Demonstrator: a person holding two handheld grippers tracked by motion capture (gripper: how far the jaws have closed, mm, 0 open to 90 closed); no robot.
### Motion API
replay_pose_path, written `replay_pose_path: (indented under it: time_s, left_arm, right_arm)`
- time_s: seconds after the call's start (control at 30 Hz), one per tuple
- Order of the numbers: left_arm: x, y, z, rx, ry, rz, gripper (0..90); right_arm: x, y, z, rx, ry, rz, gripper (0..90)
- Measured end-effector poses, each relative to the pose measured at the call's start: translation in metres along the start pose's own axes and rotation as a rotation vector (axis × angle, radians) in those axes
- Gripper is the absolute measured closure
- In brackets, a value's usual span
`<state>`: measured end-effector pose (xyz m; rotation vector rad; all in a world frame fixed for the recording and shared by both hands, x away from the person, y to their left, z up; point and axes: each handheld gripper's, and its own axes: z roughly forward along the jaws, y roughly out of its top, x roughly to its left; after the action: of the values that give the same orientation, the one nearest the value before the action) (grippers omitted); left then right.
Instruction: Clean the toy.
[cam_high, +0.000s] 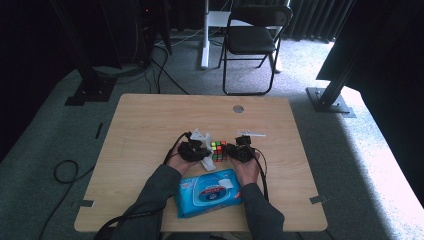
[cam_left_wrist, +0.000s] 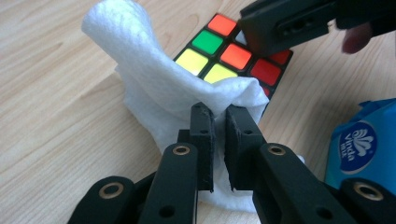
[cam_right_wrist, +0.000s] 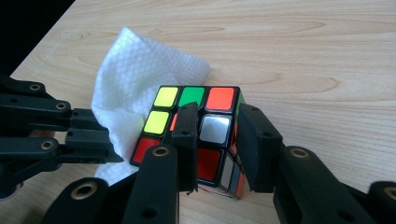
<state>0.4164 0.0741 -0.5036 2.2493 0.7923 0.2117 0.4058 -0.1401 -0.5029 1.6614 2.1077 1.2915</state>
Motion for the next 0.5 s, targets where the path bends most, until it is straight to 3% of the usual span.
replay_pose_path:
  time_s: [0.27,0.4,0.5]
  left_arm:
    - [0.005,-0.009,0.021,0.079,-0.004,-0.008,82.5]
    - [0.010,-0.011,0.024,0.077,-0.029,-0.034,82.1]
    - [0.010,-0.011,0.024,0.075,-0.022,-0.034,82.0]
  right_arm:
    - [0.000,0.000,0.000,-0.001,-0.003,0.001,69.8]
    - [0.000,0.000,0.000,-0.001,-0.003,0.002,69.8]
    - [0.001,0.000,0.000,-0.001,-0.004,0.002,69.8]
